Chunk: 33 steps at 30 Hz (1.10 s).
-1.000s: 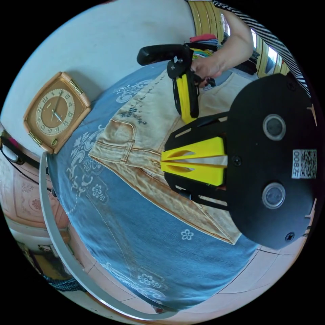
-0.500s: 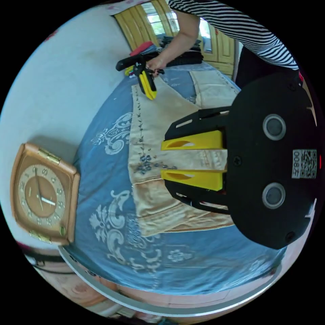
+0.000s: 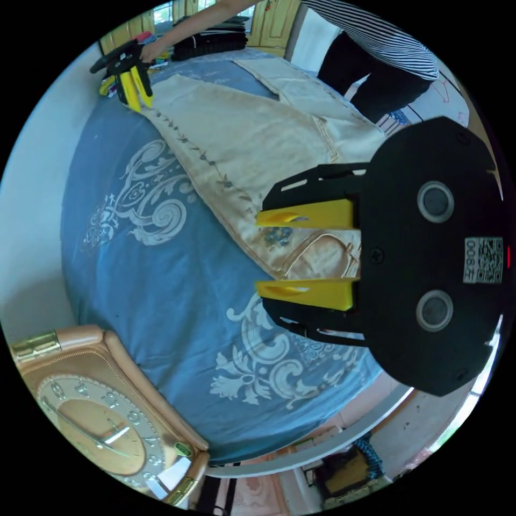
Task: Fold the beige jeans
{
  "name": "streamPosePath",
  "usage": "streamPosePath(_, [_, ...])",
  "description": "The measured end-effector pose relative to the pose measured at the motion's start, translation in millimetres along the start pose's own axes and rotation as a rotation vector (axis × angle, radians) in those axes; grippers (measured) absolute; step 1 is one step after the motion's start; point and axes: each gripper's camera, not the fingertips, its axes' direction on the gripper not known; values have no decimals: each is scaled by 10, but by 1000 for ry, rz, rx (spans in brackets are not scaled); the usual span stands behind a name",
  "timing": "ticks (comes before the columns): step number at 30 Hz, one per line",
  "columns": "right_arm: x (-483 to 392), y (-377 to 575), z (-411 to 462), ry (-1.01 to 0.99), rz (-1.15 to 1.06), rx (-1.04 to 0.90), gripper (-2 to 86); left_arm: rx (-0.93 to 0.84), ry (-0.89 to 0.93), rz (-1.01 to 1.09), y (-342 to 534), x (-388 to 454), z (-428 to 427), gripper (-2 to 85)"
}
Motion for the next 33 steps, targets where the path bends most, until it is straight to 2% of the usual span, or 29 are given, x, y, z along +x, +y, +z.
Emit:
streamPosePath(6, [102,68,240,17,-22,-92,85,-110,-12,54,-583,238,16,144])
streamPosePath(9, [129,73,273,2,-22,-97,82,-115,-20,88,-773,352,-54,143])
streamPosePath(14, [62,131,258,91,-56,-93,90,-127,-43,118,-1023,562,-160,143])
streamPosePath(19, [72,148,489,59,-89,-161,90,-144,-51,111,-1212,754,-255,134])
streamPosePath(26, [58,306,614,44,-115,-225,46,-209,-8,103,-1402,1118,-383,51])
streamPosePath(33, [-34,774,479,-3,-90,-181,21,-135,-53,83,-1244,1578,-793,30])
